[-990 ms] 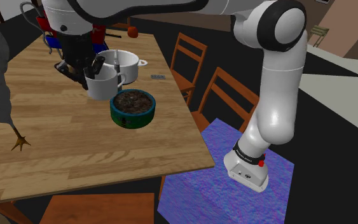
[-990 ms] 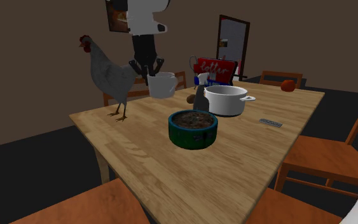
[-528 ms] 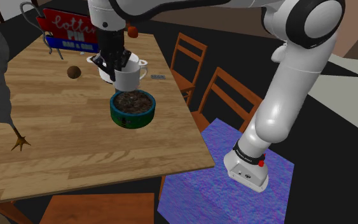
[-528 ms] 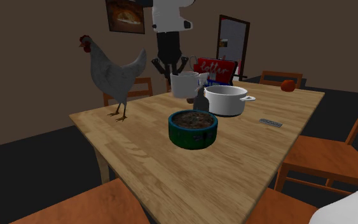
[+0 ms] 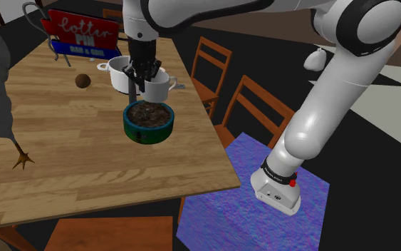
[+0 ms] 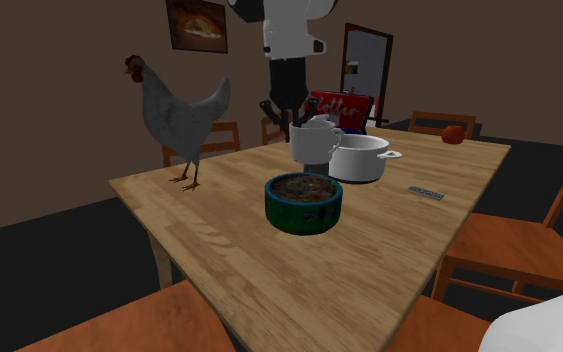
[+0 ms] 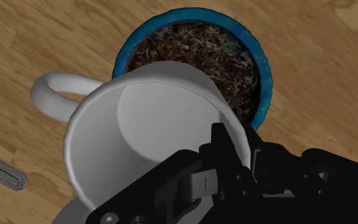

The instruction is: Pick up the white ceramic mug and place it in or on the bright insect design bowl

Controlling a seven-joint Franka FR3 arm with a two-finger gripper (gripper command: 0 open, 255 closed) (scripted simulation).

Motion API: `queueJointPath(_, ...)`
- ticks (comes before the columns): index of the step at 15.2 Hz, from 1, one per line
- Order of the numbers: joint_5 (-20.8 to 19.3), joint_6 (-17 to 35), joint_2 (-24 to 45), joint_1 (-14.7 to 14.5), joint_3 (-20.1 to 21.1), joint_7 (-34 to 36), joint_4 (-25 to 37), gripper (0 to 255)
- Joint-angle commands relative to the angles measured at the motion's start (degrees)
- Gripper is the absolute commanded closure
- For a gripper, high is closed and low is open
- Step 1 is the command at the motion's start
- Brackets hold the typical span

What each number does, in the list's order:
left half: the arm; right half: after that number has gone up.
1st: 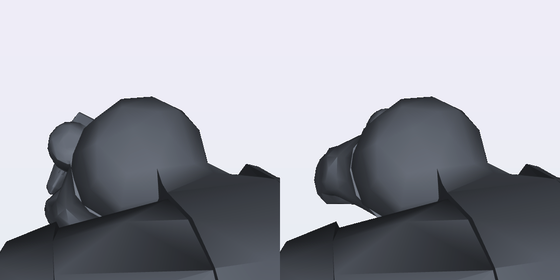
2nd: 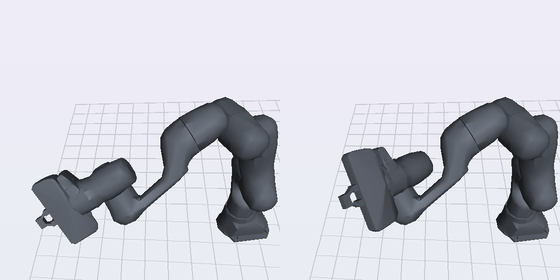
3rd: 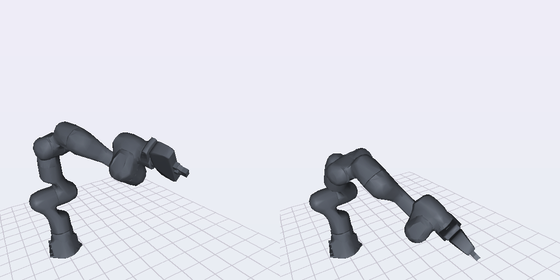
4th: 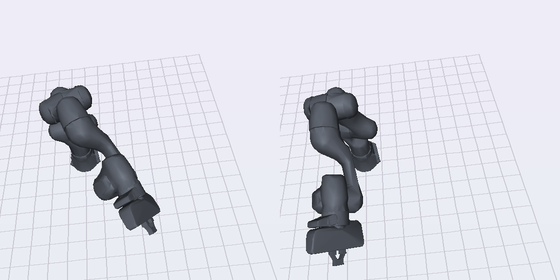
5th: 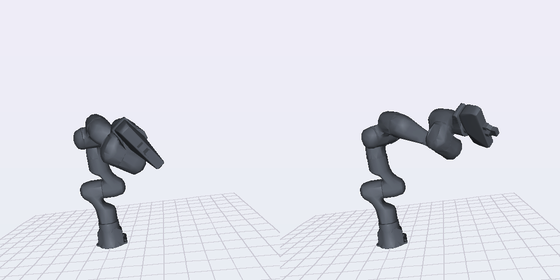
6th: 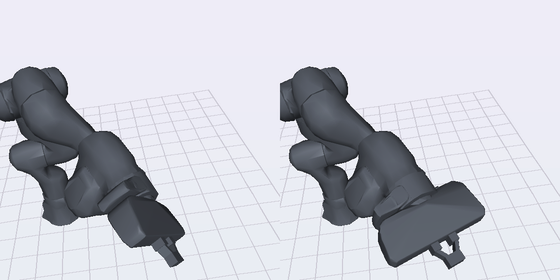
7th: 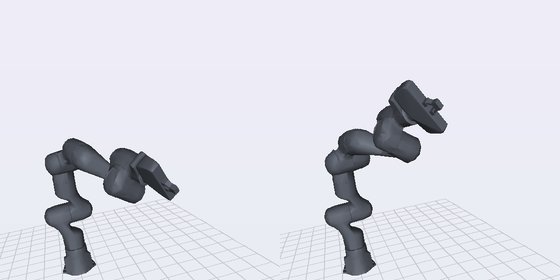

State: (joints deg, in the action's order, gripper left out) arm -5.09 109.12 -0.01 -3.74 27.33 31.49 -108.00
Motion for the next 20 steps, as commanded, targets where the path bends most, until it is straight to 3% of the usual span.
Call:
queueJointPath(1,-0.2,1.5,0.4,-0.1,0.1,0.3,-1.1,255)
queueJointPath(11,-1.6,8.8,2.4,-0.2,0.1,1.7,-6.8,255)
queueJointPath(18,-1.6,8.8,2.4,-0.2,0.1,1.7,-6.8,255)
queueJointPath(19,-1.6,8.8,2.4,-0.2,0.1,1.7,-6.8,0)
queueJointPath(20,-1.6,8.8,2.4,-0.2,0.1,1.7,-6.8,0)
